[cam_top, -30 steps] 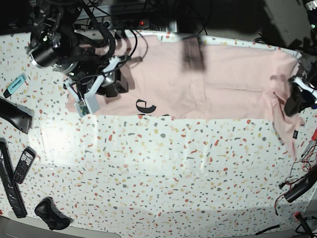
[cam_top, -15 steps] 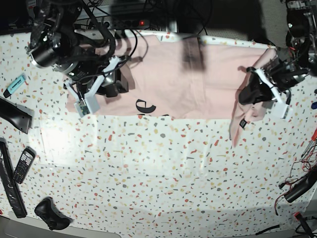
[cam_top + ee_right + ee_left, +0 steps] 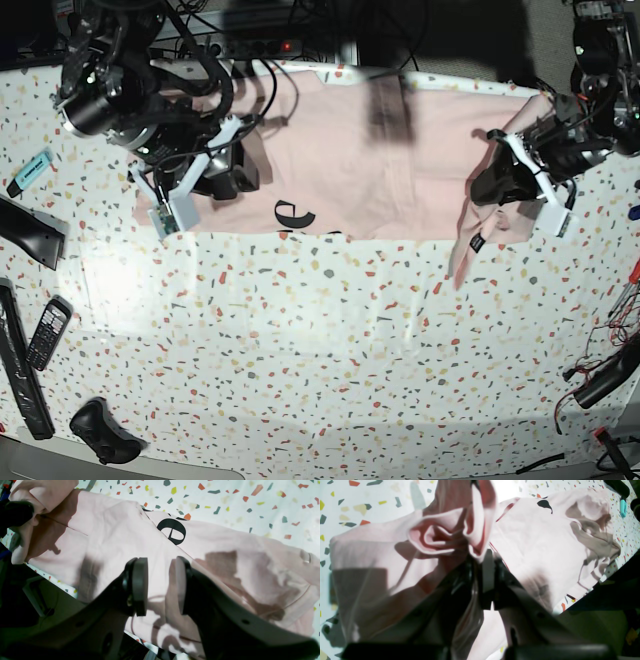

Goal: Fold the T-shirt properly
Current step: 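Lift the strip end with the left gripper and fold it toward the right gripper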

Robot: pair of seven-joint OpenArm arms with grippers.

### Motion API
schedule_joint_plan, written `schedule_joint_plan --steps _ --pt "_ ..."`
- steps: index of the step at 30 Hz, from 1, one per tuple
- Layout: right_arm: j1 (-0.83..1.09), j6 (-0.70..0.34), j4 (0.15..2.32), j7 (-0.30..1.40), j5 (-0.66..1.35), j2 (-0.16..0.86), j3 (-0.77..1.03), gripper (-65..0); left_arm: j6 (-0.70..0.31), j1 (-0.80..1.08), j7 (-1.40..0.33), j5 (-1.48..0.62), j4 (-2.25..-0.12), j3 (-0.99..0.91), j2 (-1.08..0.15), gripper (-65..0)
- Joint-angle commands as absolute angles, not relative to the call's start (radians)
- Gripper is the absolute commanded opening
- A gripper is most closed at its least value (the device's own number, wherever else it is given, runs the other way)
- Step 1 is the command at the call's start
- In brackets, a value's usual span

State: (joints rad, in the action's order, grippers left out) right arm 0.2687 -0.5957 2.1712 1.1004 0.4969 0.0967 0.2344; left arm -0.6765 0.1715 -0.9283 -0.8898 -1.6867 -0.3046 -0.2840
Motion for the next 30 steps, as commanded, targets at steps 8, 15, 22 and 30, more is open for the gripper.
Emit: schedule_joint_plan --steps 8,15,22,30 --pt "0.260 -0.606 2.189 1.077 0.509 0.099 0.236 -46.4 -0.680 0.163 -0.913 -0.918 -1.704 -0.307 -0.297 -56.0" --pt "0.260 -0.606 2.189 1.077 0.509 0.099 0.236 -46.4 -0.698 0.163 -0.943 -1.094 -1.705 -0.306 -0.297 -36.2" --pt "0.260 -0.606 2.189 1.077 0.509 0.099 0.236 -46.3 -0.698 0.163 -0.973 -1.024 -1.773 -0.360 -0.329 -36.2" --pt "0.260 -0.606 2.189 1.079 0.509 0.099 0.236 -46.4 -0.698 0.201 -0.963 -0.649 -1.774 -0.373 -0.350 -36.2"
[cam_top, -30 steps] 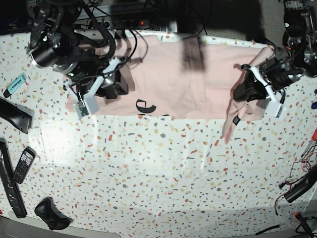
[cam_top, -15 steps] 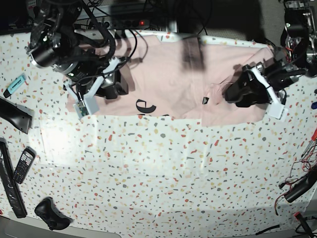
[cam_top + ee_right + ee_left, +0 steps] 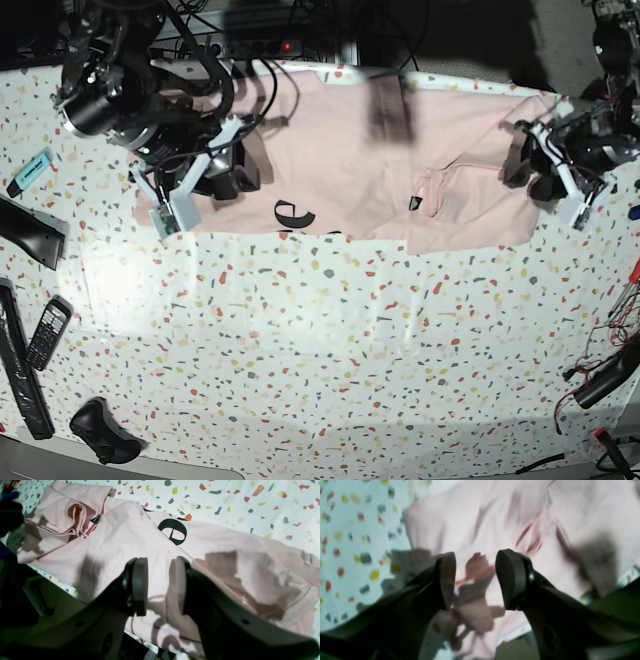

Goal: Fold the T-shirt properly
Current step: 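Lift the strip end with the left gripper and fold it toward the right gripper, then press the folded end flat with the left gripper and release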

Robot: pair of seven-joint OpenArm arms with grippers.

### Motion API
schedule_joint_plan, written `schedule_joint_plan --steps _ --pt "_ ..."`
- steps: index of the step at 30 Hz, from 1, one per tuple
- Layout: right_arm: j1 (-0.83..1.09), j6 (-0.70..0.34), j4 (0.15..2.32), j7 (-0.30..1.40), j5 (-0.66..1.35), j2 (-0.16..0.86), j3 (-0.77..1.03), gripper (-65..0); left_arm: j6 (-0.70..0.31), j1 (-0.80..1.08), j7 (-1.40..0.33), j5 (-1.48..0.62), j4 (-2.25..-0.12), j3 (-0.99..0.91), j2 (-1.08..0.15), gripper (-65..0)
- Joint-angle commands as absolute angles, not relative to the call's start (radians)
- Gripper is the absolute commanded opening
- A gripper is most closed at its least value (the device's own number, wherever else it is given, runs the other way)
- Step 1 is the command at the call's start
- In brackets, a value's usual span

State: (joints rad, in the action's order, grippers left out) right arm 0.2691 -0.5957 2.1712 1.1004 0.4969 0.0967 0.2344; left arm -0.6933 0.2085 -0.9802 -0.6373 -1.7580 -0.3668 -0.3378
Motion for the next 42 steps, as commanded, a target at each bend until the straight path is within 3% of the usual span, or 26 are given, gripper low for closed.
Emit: schedule_joint_plan --steps 1,12,25,29,33,36,42 --pt "0.260 -0.606 2.189 1.079 0.509 0.099 0.236 -46.4 -0.698 0.208 -0.954 -0.626 -1.774 -0.373 -0.349 -36.2" --pt "0.261 -0.606 2.189 1.081 0.510 0.099 0.236 -46.4 -0.667 0.247 -0.850 -0.430 -1.773 -0.371 -0.349 -36.2" --pt "0.261 -0.606 2.189 1.082 0.509 0.099 0.236 -46.4 -0.661 0.249 -0.847 -0.411 -1.773 -0.332 -0.324 -37.9" --pt "0.261 -0.606 2.189 1.082 0.509 0.099 0.236 -46.4 -0.662 0.249 -0.846 -0.411 -1.773 -0.332 -0.324 -48.9" --pt "0.261 -0.606 2.189 1.082 0.509 0.099 0.236 -46.4 -0.661 0.249 -0.847 -0.421 -1.773 -0.332 -0.324 -65.0" --pt "0.261 -0.606 2.189 1.082 0.509 0.099 0.236 -46.4 -0.667 0.249 -0.886 -0.555 -1.774 -0.332 -0.325 -65.0" --pt "0.261 -0.606 2.189 1.082 0.509 0.099 0.236 -46.4 -0.698 0.250 -1.072 -1.049 -1.774 -0.332 -0.324 -65.0"
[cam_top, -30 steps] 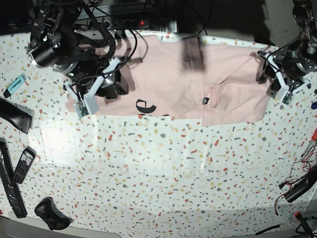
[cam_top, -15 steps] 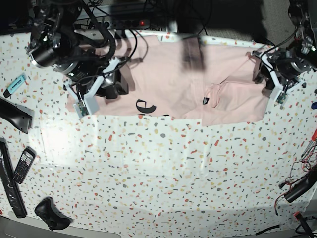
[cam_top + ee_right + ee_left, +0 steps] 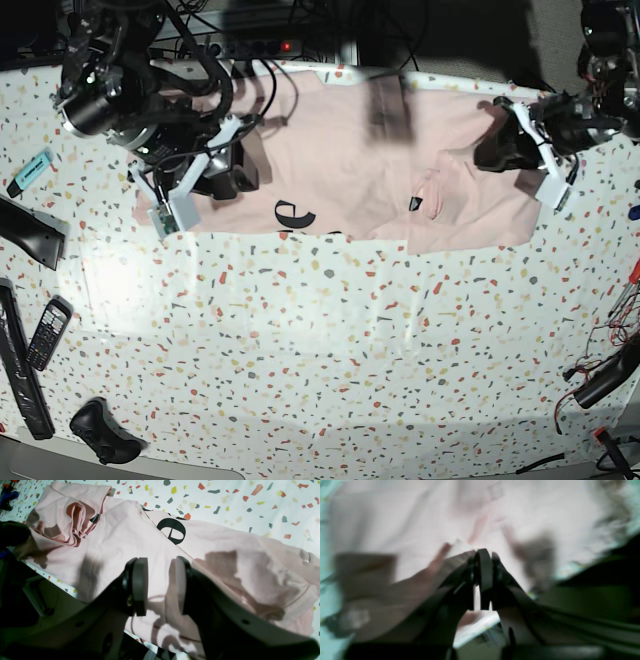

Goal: Fold the T-shirt properly
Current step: 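Press the folded end flat with the left gripper and release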

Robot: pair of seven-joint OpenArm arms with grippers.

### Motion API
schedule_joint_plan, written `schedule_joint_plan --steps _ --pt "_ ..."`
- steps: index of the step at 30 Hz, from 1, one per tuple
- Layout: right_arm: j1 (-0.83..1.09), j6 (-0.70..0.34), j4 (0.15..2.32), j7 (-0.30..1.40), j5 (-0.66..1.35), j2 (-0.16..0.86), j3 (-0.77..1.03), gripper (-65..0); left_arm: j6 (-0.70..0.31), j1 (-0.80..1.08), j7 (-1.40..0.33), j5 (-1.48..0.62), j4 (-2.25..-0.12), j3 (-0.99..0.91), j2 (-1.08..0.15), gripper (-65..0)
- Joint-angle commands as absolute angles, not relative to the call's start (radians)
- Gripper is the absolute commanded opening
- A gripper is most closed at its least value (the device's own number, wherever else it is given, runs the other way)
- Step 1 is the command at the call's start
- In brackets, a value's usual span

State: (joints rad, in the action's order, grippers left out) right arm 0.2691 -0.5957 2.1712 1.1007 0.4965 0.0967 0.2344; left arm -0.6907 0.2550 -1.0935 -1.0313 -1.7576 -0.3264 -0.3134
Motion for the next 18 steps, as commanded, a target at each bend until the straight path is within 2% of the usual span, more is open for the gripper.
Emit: schedule_joint_plan --steps 1,4,10,15,18 --pt "0.260 -0.606 2.189 1.082 0.509 0.099 0.236 -46.3 -0.698 0.250 -1.097 -1.114 -1.774 -0.332 -0.324 -65.0" --pt "0.260 -0.606 2.189 1.082 0.509 0.099 0.236 -46.4 -0.698 0.250 -1.154 -1.199 -1.774 -0.332 -0.324 -65.0" --pt "0.260 -0.606 2.189 1.082 0.509 0.099 0.236 -46.4 -0.698 0.250 -1.205 -1.203 -1.774 -0.332 -0.324 -65.0" --pt "0.260 -0.606 2.189 1.081 0.509 0.099 0.236 -46.3 -0.698 0.249 -1.273 -1.296 -1.774 -0.332 -0.325 -47.3" --pt "0.260 -0.606 2.189 1.081 0.509 0.099 0.236 -46.4 -0.698 0.249 -1.365 -1.411 -1.774 -0.332 -0.325 -41.9"
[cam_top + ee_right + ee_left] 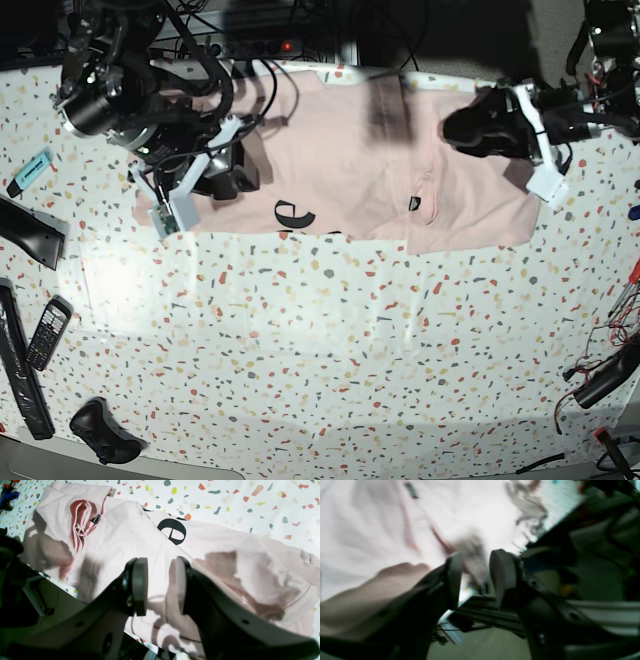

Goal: Fold the T-shirt properly
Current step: 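Press the folded end flat with the left gripper and release, then move the right gripper to the shirt's folded end and pinch it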

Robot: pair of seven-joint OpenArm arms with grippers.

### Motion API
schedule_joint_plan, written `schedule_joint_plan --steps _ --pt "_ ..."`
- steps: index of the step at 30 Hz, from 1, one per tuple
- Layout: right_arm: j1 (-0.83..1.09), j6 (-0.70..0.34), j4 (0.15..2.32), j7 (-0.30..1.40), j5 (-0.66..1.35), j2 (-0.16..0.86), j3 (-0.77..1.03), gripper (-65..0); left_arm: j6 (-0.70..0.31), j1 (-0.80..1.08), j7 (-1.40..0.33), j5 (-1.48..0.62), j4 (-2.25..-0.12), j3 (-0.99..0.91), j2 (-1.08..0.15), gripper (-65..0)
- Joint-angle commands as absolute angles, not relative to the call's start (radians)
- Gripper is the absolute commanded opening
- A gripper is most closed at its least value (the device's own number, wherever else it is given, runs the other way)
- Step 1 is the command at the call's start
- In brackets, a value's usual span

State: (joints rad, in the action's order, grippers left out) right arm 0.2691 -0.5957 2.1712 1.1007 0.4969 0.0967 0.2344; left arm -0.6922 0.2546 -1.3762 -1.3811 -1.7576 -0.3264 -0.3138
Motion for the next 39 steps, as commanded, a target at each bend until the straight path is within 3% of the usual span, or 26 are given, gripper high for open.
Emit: schedule_joint_plan --steps 1,5,8,15,20,24,30,39 --pt "0.260 -0.606 2.189 1.081 0.509 0.099 0.236 -46.4 -0.698 0.249 -1.392 -1.446 -1.774 -0.332 -0.326 -41.9" --pt "0.260 -0.606 2.189 1.082 0.509 0.099 0.236 -46.4 -0.698 0.242 -1.375 -1.484 -1.774 -0.332 -0.343 -41.9" --pt "0.260 -0.606 2.189 1.082 0.509 0.099 0.236 -46.4 -0.698 0.229 -1.266 -1.430 -1.774 -0.332 -0.368 -41.9" --pt "0.263 -0.606 2.189 1.116 0.459 0.105 0.239 -46.3 -0.698 0.227 -0.972 -0.992 -1.774 -0.333 -0.369 -42.0" --pt "0.263 -0.602 2.189 1.115 0.498 0.187 0.277 -46.3 -0.698 0.227 -0.741 -0.750 -1.774 -0.333 -0.369 -42.0" --pt "0.263 -0.602 2.188 1.115 0.536 0.260 0.347 -46.0 -0.600 0.227 -0.600 -0.580 -1.774 -0.333 -0.369 -41.9" --pt "0.285 -0.602 2.186 1.066 0.536 0.335 0.454 -24.5 -0.582 0.227 -0.594 -0.491 -1.774 -0.333 -0.369 -41.9" --pt "0.274 -0.557 1.956 1.116 0.589 0.442 0.517 -24.1 -0.538 0.227 -0.598 -0.479 -1.774 -0.333 -0.369 -42.0"
